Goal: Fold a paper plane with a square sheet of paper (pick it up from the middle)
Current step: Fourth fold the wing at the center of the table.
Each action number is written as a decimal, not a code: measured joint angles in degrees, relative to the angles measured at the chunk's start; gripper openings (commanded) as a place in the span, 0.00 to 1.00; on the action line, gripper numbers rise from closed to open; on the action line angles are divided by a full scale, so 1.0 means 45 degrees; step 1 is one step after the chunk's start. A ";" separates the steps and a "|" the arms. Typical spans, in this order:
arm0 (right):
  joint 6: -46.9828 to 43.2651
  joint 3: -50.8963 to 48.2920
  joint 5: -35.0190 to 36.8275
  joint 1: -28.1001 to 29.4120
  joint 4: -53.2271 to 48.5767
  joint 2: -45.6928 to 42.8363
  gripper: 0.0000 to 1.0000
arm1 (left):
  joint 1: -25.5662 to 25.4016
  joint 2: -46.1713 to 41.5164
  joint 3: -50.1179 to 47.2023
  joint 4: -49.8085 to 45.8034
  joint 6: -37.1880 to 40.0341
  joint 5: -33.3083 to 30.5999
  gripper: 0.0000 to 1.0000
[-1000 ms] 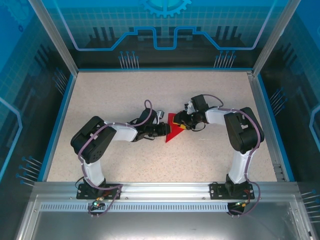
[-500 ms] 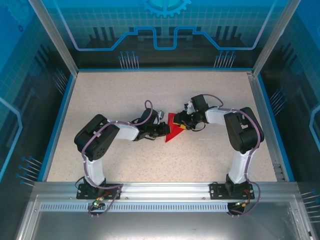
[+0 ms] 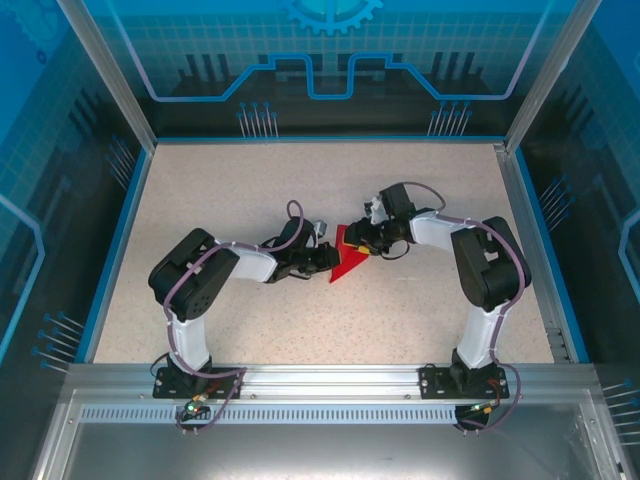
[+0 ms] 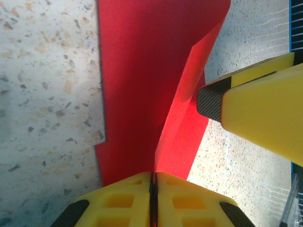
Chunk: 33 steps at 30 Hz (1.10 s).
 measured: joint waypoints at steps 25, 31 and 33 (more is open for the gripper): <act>-0.0102 0.1103 0.1370 0.0408 -0.1632 0.0860 0.53 | 0.0121 0.0204 -0.0612 0.1467 -0.1292 0.0107 0.15; -0.0097 0.1685 0.2035 0.0656 -0.2458 0.1054 0.54 | 0.0131 0.0185 -0.0670 0.1671 -0.1331 0.0165 0.23; -0.0141 0.1826 0.2166 0.0724 -0.2647 0.1107 0.55 | 0.0131 0.0160 -0.0685 0.1710 -0.1326 0.0209 0.26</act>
